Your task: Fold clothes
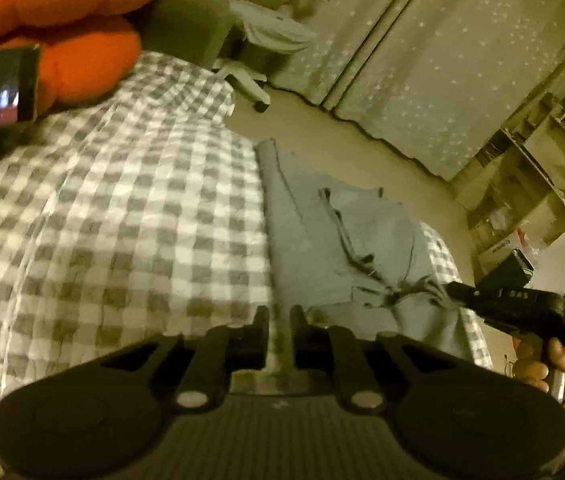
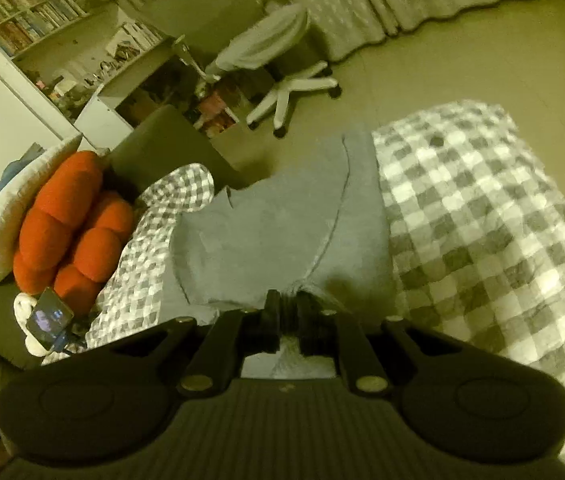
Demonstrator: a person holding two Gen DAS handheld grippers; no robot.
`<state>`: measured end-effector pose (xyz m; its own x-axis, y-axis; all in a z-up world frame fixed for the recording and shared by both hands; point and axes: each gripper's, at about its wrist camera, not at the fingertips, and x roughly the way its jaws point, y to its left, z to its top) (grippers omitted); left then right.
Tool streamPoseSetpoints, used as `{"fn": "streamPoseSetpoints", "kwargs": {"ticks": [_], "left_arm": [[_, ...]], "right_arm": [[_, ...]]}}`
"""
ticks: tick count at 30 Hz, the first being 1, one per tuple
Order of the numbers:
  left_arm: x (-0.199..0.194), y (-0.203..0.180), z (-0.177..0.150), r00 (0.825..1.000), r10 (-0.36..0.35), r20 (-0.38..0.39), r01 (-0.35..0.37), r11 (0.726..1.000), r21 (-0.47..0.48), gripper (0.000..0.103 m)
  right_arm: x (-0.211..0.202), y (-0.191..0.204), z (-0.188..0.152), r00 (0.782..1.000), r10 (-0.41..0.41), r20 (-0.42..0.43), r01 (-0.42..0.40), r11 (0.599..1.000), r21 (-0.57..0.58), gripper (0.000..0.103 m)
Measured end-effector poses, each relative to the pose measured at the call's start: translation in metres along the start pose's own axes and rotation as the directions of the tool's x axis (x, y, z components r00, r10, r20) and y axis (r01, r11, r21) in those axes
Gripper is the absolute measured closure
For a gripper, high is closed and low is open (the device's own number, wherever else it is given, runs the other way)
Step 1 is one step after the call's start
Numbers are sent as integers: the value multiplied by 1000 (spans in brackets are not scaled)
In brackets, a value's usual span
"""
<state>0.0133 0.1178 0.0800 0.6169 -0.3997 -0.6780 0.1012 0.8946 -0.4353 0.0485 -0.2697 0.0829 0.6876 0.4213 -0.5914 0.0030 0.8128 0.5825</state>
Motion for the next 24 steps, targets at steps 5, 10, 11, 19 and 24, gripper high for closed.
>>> {"fn": "streamPoseSetpoints", "kwargs": {"ticks": [5, 10, 11, 19, 24], "left_arm": [[0, -17, -7, 995, -101, 12, 100, 994, 39, 64], [25, -28, -6, 986, -161, -40, 163, 985, 56, 54], [32, -29, -5, 985, -165, -56, 168, 985, 46, 54], [65, -31, -4, 980, -151, -127, 158, 986, 48, 56], [75, -32, -9, 974, -161, -161, 176, 981, 85, 57]], "right_arm": [[-15, 8, 3, 999, -5, 42, 10, 994, -111, 83], [-33, 12, 9, 993, 50, 103, -22, 966, -256, 53], [-36, 12, 8, 992, 49, 113, -14, 956, -293, 53], [-12, 5, -3, 995, 72, 63, -27, 847, -530, 52], [13, 6, -6, 999, 53, 2, -40, 775, -631, 52]]}}
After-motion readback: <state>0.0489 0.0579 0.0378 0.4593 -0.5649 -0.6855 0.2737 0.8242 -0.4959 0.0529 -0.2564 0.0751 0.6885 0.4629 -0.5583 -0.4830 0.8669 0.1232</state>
